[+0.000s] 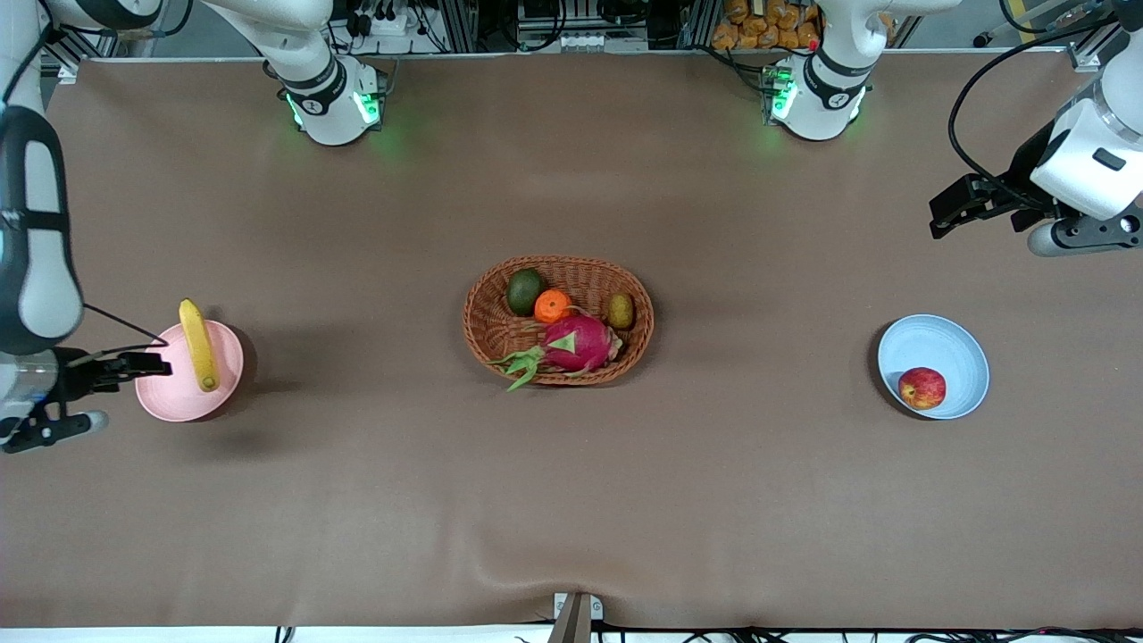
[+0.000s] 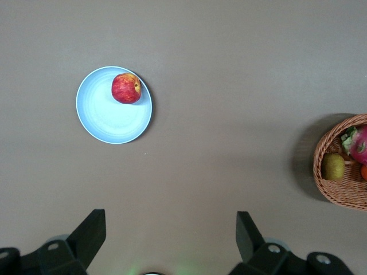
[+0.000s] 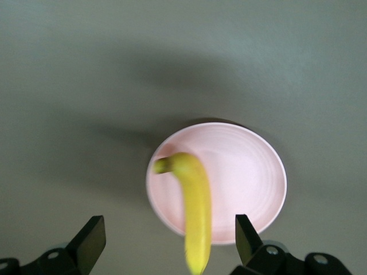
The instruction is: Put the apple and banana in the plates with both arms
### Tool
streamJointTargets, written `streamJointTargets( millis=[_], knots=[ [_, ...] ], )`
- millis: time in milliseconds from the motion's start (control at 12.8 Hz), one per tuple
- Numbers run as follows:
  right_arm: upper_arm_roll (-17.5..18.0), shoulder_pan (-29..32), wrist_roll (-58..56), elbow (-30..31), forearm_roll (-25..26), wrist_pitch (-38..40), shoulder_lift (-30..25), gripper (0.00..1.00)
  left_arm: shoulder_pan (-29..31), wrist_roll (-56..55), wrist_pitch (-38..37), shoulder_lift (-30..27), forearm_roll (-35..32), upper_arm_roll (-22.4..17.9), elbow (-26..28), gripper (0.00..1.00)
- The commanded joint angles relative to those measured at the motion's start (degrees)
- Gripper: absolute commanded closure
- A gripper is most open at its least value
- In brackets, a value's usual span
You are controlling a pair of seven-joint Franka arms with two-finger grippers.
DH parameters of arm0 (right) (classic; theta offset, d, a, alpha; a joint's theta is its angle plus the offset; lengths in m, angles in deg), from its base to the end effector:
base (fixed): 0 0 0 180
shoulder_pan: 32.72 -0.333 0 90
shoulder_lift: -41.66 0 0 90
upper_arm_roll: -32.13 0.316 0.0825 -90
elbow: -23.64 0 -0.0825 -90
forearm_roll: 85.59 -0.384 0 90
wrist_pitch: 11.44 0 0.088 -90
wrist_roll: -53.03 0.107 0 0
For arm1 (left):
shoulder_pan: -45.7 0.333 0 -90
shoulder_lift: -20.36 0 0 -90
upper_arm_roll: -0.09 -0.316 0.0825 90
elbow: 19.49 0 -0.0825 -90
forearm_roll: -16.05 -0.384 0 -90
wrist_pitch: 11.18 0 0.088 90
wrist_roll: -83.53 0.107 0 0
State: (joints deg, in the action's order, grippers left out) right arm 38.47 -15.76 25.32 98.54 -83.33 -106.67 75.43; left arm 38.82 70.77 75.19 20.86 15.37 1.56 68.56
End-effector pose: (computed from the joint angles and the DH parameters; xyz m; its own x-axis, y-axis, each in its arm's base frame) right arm 0.6792 -0.1475 0.3822 0.9354 0.2972 -0.1916 0.2765 -0.9525 -0.1278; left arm 0.5453 -0.0786 0.6302 0.9964 0.0777 -0.0345 0.0771 -0.9968 -0.0198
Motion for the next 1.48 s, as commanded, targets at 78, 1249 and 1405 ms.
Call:
streamJointTargets(
  millis=[78, 1249, 1405],
  knots=[
    [0.2, -4.0, 3.7, -7.6, -0.8, 9.4, -3.8, 0.0, 0.0, 0.5, 0.1, -0.7, -0.3, 0.2, -0.1, 0.0],
    [-15.3, -17.1, 22.1, -1.2, -8.8, 15.3, -25.7, 0.0, -0.1, 0.2, 0.1, -0.3, -1.2, 0.0, -0.7, 0.0],
    [-13.9, -17.2, 24.4, 7.4, -8.3, 10.7, -31.5, 0.0, 0.2, 0.2, 0.1, -0.4, -1.2, 0.0, -0.7, 0.0]
  ],
)
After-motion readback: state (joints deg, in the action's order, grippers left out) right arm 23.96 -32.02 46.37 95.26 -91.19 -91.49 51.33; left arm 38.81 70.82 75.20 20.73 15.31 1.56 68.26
